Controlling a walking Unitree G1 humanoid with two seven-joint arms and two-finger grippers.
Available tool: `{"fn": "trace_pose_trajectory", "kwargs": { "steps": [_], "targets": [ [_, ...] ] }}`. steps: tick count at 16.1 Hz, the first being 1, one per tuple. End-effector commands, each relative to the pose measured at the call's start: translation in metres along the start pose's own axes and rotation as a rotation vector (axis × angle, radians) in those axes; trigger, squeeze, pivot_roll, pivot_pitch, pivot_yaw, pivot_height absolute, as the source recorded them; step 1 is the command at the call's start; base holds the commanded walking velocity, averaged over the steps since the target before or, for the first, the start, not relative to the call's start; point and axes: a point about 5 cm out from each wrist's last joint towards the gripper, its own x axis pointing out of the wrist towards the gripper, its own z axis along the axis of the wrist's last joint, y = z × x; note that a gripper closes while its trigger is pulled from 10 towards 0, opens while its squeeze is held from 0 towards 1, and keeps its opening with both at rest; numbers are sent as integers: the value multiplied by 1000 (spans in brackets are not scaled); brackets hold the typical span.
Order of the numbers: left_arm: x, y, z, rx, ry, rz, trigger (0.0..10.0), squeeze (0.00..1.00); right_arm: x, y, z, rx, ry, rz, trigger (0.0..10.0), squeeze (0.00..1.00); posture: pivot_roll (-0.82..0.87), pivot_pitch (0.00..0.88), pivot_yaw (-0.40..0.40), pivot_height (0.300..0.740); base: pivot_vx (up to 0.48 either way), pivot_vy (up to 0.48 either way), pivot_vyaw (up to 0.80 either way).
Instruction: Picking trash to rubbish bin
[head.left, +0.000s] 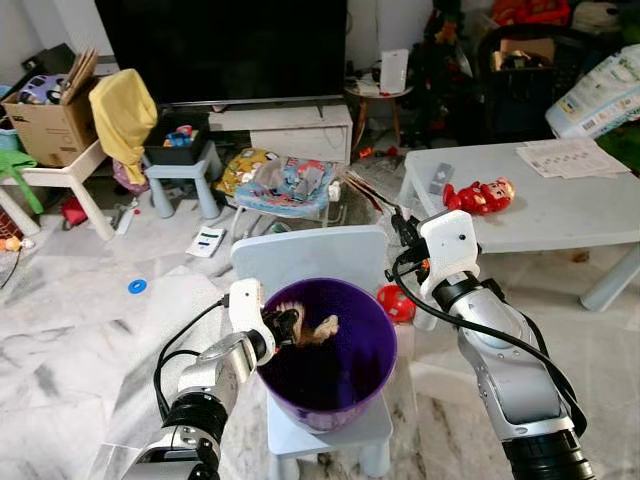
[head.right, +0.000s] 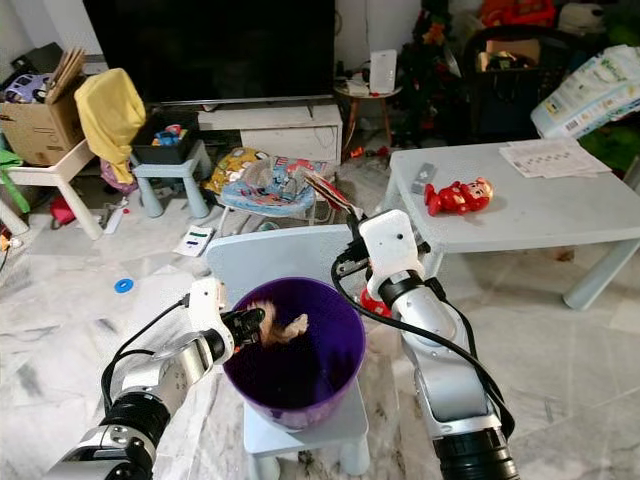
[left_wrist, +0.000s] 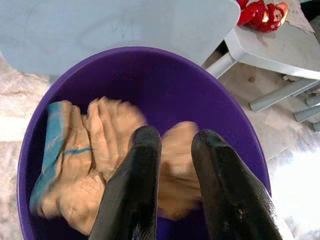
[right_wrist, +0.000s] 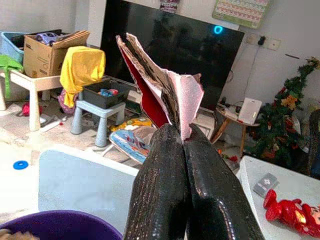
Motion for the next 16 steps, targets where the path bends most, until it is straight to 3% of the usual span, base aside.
{"fn": "trace_pose_trajectory", "kwargs": {
  "steps": [1, 5, 7, 8, 9, 12, 13, 16],
  "targets": [
    [1, 0, 6, -2, -7, -2, 10000, 1000, 0, 1, 3, 0, -6, 12, 0, 0, -71, 9, 9, 740, 0, 0, 0],
    [-2, 1, 7, 36, -24, -6, 10000, 1000, -2, 7, -4, 18, 25, 49, 0, 0, -67, 5, 5, 740, 0, 0, 0],
    [-13, -4, 10, 166, -71, -32, 10000, 1000, 0, 14, -15, 59, 68, 77, 0, 0, -37, 4, -2, 740, 0, 0, 0],
    [-18, -3, 10, 191, -83, -30, 10000, 1000, 2, 16, -21, 66, 94, 78, 0, 0, -16, 3, -6, 740, 0, 0, 0],
    [-35, 0, 8, 237, -103, -11, 10000, 1000, 10, 23, -42, 98, 187, 86, 0, 0, 26, 4, -15, 740, 0, 0, 0],
    [-57, 11, 0, 247, -93, 5, 10000, 1000, 23, 41, -68, 87, 299, 140, 0, 0, 76, 1, -22, 740, 0, 0, 0],
    [-74, 24, -13, 238, -45, 8, 10000, 1000, 29, 60, -82, 56, 378, 204, 0, 0, 104, 1, -30, 740, 0, 0, 0],
    [-95, 21, -24, 246, 5, 10, 10000, 1000, 35, 73, -91, 35, 448, 274, 0, 0, 135, 0, -37, 740, 0, 0, 0]
  ]
}}
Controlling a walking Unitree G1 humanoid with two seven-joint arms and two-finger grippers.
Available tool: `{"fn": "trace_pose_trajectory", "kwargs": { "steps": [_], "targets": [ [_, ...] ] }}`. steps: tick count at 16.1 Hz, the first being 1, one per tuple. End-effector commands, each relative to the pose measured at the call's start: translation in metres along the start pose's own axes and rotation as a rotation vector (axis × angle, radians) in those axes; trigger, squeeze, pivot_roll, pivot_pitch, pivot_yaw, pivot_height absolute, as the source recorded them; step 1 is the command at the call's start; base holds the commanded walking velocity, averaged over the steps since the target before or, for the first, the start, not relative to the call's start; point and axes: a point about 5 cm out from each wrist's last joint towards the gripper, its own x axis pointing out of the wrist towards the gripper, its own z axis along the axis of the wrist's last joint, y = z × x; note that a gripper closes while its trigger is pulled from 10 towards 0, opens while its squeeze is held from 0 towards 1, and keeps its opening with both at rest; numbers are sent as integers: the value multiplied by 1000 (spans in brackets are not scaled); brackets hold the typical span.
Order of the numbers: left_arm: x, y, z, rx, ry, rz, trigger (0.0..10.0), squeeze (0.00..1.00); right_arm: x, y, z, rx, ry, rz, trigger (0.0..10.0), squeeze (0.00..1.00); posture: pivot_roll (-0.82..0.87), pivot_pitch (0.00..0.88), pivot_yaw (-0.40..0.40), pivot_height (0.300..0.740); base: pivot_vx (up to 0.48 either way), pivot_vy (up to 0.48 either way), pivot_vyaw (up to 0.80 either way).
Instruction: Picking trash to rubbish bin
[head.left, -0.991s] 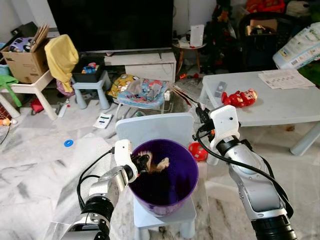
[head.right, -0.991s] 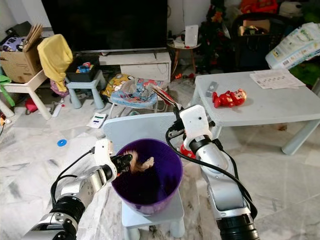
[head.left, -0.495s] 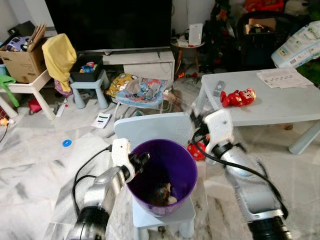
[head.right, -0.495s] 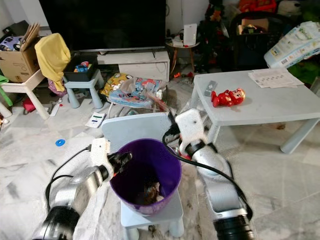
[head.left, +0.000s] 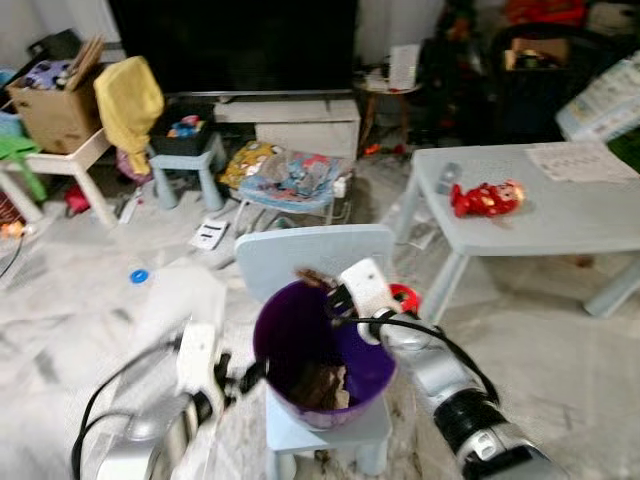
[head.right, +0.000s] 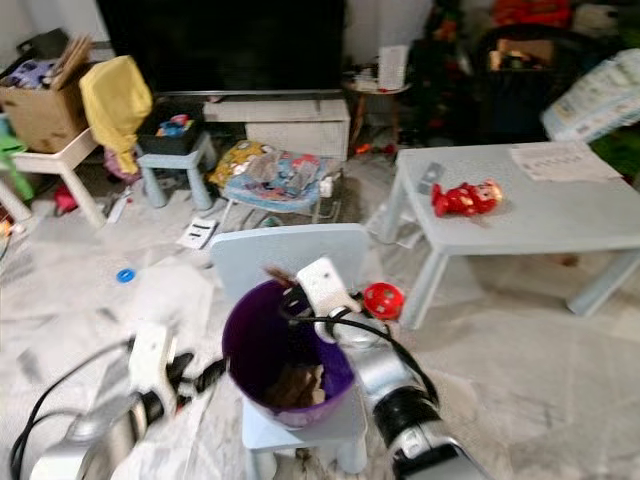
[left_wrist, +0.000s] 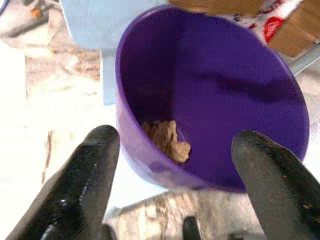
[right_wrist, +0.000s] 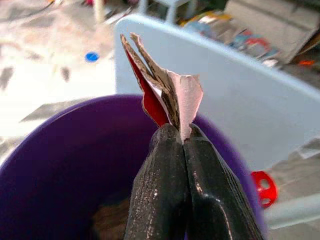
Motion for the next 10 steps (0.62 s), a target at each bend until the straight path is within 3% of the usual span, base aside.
{"fn": "trace_pose_trajectory", "kwargs": {
  "steps": [1, 3, 4, 5, 7, 10],
  "targets": [
    [-1, -6, 10, 14, -22, -11, 10000, 1000, 2, 0, 0, -40, 13, 20, 0, 0, 138, 0, -34, 740, 0, 0, 0],
    [-2, -5, 11, 29, -12, -8, 10000, 1000, 2, 1, -14, -83, 83, 48, 0, 0, 134, 0, -27, 740, 0, 0, 0],
    [-1, -5, 12, 33, -8, -9, 10000, 1000, 1, 0, -20, -97, 113, 46, 1765, 0, 129, 1, -22, 740, 0, 0, 0],
    [1, -6, 14, 42, -1, -15, 10000, 1000, -3, -6, -33, -133, 171, 12, 10000, 1000, 126, 2, -18, 740, 0, 0, 0],
    [3, -7, 15, 48, 10, -23, 10000, 1000, -6, -13, -40, -197, 204, -33, 10000, 1000, 117, 8, -8, 740, 0, 0, 0],
    [8, -8, 18, 57, 9, -27, 10000, 1000, -5, -14, -38, -191, 189, -38, 10000, 1000, 110, 10, -3, 740, 0, 0, 0]
  ]
}}
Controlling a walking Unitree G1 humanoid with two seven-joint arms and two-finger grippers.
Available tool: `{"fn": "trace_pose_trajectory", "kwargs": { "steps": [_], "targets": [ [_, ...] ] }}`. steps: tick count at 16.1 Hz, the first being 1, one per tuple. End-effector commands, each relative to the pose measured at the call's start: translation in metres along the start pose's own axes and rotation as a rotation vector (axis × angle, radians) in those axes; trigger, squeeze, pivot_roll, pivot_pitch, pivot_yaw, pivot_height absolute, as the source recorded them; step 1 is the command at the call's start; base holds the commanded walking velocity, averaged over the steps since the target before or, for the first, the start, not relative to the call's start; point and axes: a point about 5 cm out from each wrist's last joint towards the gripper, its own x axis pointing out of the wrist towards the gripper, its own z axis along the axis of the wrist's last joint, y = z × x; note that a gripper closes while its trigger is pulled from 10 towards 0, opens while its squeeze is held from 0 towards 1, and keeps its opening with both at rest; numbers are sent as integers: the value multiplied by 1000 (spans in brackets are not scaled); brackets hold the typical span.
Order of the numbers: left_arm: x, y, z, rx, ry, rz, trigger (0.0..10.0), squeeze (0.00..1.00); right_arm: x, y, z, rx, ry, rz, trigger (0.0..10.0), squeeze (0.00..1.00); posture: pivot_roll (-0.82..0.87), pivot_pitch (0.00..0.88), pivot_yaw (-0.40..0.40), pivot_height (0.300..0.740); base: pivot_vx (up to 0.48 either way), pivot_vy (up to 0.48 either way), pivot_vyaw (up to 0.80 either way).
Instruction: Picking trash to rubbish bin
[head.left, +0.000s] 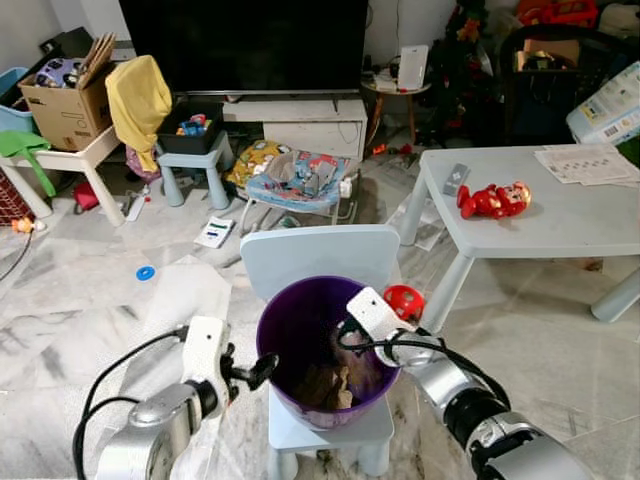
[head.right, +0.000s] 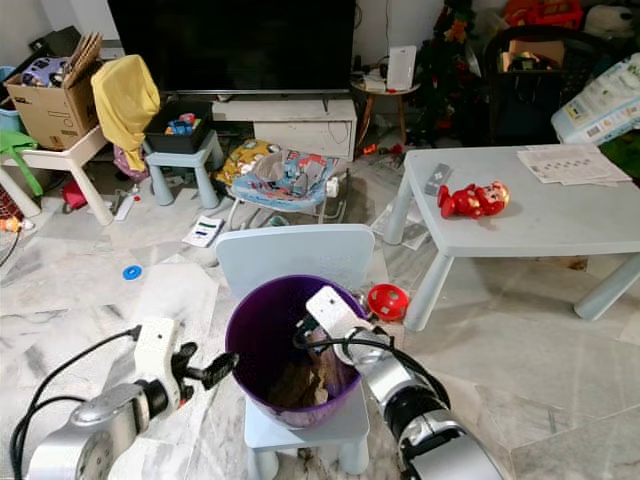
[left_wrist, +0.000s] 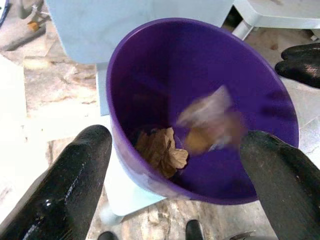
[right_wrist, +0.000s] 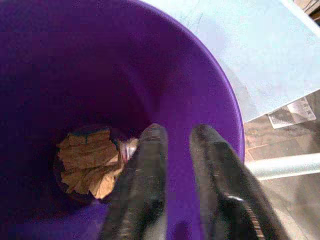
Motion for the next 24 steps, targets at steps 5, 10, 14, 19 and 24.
{"fn": "trace_pose_trajectory", "kwargs": {
  "steps": [5, 10, 14, 19, 24],
  "targets": [
    [9, -2, 13, 88, -45, 31, 10000, 1000, -4, -24, 38, 22, -259, -158, 10000, 1000, 77, 7, 6, 740, 0, 0, 0],
    [14, -2, 82, 261, -378, 186, 10000, 1000, -50, -77, 78, 51, -600, -487, 10000, 1000, 31, 0, 5, 740, 0, 0, 0],
    [7, -14, 130, 360, -636, 277, 10000, 1000, -92, -97, 70, 44, -664, -632, 10000, 1000, -5, 0, 10, 740, 0, 0, 0],
    [6, -20, 132, 363, -697, 319, 10000, 1000, -127, -117, 63, 76, -646, -749, 10000, 1000, -28, 0, 11, 740, 0, 0, 0],
    [9, -13, 134, 335, -677, 354, 10000, 0, -129, -125, 67, 187, -628, -759, 10000, 1000, -25, 0, 0, 740, 0, 0, 0]
  ]
}}
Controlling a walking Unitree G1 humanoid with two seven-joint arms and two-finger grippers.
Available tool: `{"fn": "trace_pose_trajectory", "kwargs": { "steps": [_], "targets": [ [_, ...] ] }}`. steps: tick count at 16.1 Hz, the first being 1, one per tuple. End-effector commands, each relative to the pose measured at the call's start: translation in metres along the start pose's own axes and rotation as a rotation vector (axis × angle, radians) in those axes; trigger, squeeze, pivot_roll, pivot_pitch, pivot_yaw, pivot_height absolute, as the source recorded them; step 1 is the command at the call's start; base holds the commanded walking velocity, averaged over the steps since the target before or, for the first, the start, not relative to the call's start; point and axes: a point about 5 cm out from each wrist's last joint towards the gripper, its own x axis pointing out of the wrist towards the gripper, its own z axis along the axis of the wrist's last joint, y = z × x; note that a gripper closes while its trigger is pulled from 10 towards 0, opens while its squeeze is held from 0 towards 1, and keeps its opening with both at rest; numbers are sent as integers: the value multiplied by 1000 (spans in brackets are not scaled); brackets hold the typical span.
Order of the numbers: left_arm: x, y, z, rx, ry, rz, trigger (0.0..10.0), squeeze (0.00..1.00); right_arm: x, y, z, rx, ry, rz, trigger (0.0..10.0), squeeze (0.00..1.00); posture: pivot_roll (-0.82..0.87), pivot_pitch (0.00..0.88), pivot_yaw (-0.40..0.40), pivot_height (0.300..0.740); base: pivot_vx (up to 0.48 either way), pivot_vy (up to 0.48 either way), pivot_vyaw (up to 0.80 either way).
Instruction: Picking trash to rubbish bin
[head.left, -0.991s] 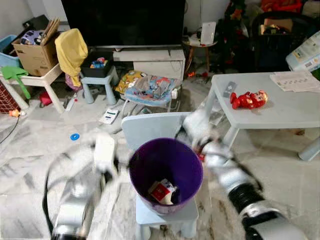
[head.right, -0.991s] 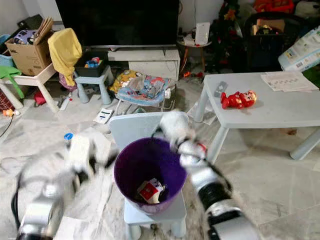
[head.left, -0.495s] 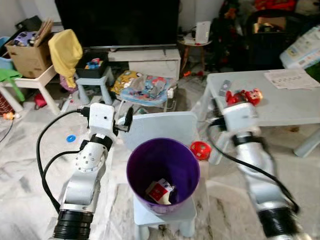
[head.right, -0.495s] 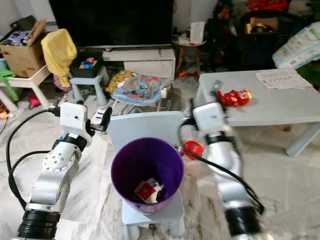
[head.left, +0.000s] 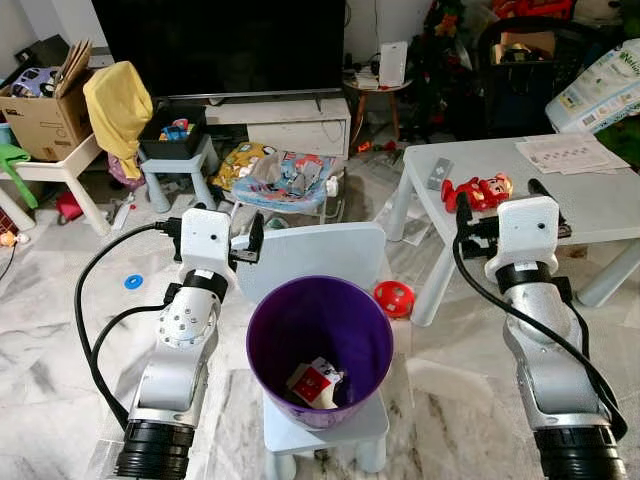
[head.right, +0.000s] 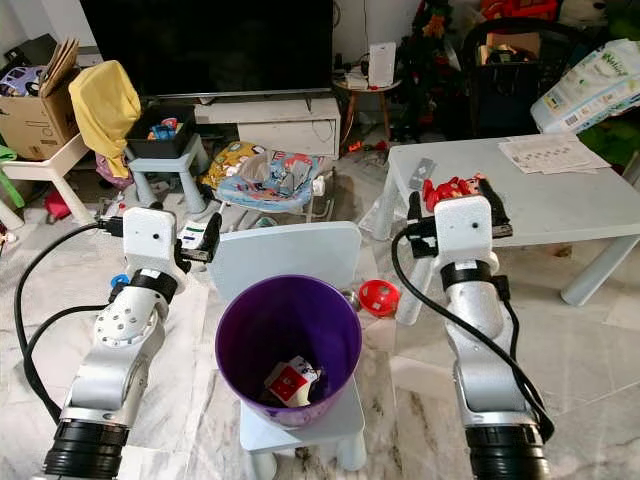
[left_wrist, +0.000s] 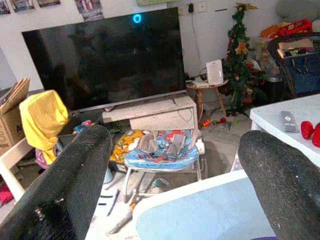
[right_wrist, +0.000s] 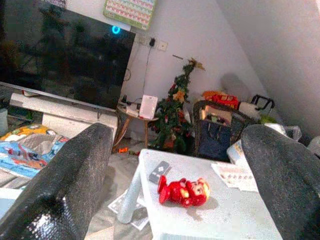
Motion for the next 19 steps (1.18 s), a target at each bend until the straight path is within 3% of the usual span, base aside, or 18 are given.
{"fn": "trace_pose_trajectory", "kwargs": {
  "steps": [1, 2, 4, 14, 19],
  "targets": [
    [5, 4, 7, -3, -25, 19, 10000, 0, 5, -5, 11, 6, -31, -17, 10000, 1000, -24, 0, -1, 740, 0, 0, 0],
    [5, 5, 8, -2, -27, 26, 10000, 0, 6, -6, 11, 2, -28, -20, 10000, 812, -24, 0, -1, 740, 0, 0, 0],
    [6, 5, 9, -4, -29, 31, 10000, 0, 9, -7, 11, 18, -17, -25, 10000, 24, -20, 0, -2, 740, 0, 0, 0],
    [6, 1, 7, 2, -17, 14, 10000, 0, 8, 3, 8, 50, 18, 9, 10000, 0, -22, 0, -2, 740, 0, 0, 0],
    [5, 2, 2, 6, 8, 31, 10000, 0, 8, 5, 7, 54, 22, 25, 10000, 0, -24, 0, -6, 740, -277, 0, 0]
  ]
}}
